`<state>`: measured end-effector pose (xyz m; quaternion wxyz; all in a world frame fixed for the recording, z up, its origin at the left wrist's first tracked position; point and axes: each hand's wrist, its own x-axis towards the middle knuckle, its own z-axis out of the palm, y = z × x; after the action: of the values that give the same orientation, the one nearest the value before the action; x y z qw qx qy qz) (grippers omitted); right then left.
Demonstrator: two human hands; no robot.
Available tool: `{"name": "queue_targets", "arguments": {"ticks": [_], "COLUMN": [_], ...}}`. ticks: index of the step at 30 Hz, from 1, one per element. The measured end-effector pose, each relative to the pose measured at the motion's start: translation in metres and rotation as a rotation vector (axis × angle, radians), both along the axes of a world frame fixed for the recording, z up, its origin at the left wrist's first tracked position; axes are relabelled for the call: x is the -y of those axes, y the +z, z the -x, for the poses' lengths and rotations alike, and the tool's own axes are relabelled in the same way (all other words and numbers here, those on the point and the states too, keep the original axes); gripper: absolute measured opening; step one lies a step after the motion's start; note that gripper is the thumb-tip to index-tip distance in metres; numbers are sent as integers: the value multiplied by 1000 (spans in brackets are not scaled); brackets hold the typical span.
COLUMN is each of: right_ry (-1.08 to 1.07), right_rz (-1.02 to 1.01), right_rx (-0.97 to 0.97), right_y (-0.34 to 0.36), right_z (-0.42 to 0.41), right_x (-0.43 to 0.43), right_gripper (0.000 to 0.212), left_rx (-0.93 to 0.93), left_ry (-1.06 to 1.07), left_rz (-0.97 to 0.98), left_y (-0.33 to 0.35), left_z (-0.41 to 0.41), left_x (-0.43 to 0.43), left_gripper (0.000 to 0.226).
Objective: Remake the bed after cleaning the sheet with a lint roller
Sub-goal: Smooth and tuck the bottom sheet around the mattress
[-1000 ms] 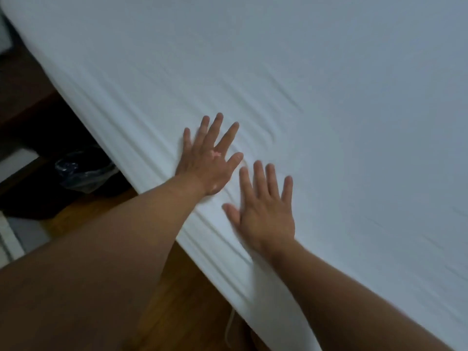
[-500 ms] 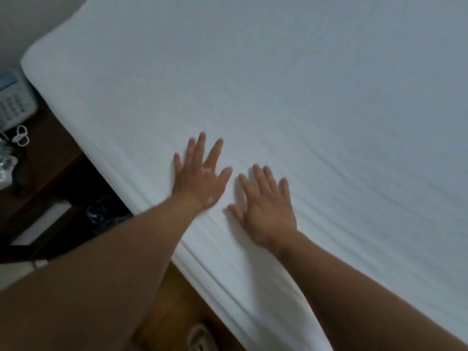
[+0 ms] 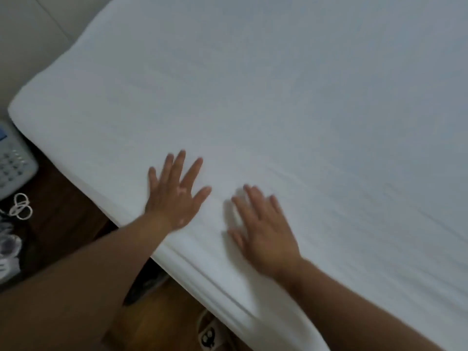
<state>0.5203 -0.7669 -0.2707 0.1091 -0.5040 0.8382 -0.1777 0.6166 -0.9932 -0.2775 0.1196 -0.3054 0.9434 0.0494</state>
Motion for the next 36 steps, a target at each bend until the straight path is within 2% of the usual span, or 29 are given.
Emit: {"name": "queue_targets", "arguments": {"ticks": [2, 5, 7, 10, 12, 14, 16, 18, 21, 24, 26, 28, 29, 30, 31, 32, 34, 35, 36], "right_ry": [-107, -179, -52, 269, 354, 258, 152, 110, 27, 17, 160, 399, 485, 510, 475, 403, 271, 238, 224], "right_rz": [-147, -252, -256, -227, -138, 17, -22, -169, -260, -250, -243, -224, -205, -179, -138, -105, -124, -150, -166], "right_rx": [-12, -28, -9, 9, 46, 14, -31, -67, -107, -152, -106, -28, 9, 37, 41, 21, -42, -60, -76], "right_y": [-3, -19, -19, -9, 0, 2, 10, 13, -3, -24, -21, -5, 1, 4, 5, 4, -1, -4, -8], "right_z": [17, -22, -73, -119, -100, -59, 1, 56, 78, 49, 38, 40, 45, 54, 65, 81, 118, 134, 147], "right_x": [74, 122, 128, 138, 167, 212, 274, 335, 388, 413, 423, 438, 445, 454, 466, 481, 510, 524, 537], "right_gripper": [68, 64, 61, 63, 61, 61, 68, 74, 75, 69, 67, 68, 69, 71, 73, 76, 74, 70, 68], "left_rx": [5, 42, 76, 146, 108, 39, -38, -106, -65, -10, 33, 50, 53, 49, 12, -54, -138, -125, -91], "left_ry": [72, 37, 30, 188, 430, 545, 425, 301, 241, 368, 536, 812, 916, 930, 833, 651, 280, 216, 239], "left_rz": [3, 1, 2, -74, -98, -46, 11, 5, 13, 44, -7, -73, -68, -16, 56, 96, 30, -20, -53], "left_y": [-4, -13, -13, -1, 12, 21, 27, 27, 5, -22, -19, -5, 1, 7, 10, 10, 4, -1, -6], "left_z": [25, 3, -38, -77, -79, -63, -23, 25, 48, 14, 1, -3, -1, 5, 16, 36, 86, 107, 121], "left_x": [62, 109, 117, 142, 180, 224, 264, 294, 332, 375, 400, 430, 445, 457, 464, 469, 469, 472, 481], "left_gripper": [73, 76, 80, 78, 76, 76, 72, 70, 70, 80, 86, 87, 87, 85, 81, 77, 71, 72, 74]}}
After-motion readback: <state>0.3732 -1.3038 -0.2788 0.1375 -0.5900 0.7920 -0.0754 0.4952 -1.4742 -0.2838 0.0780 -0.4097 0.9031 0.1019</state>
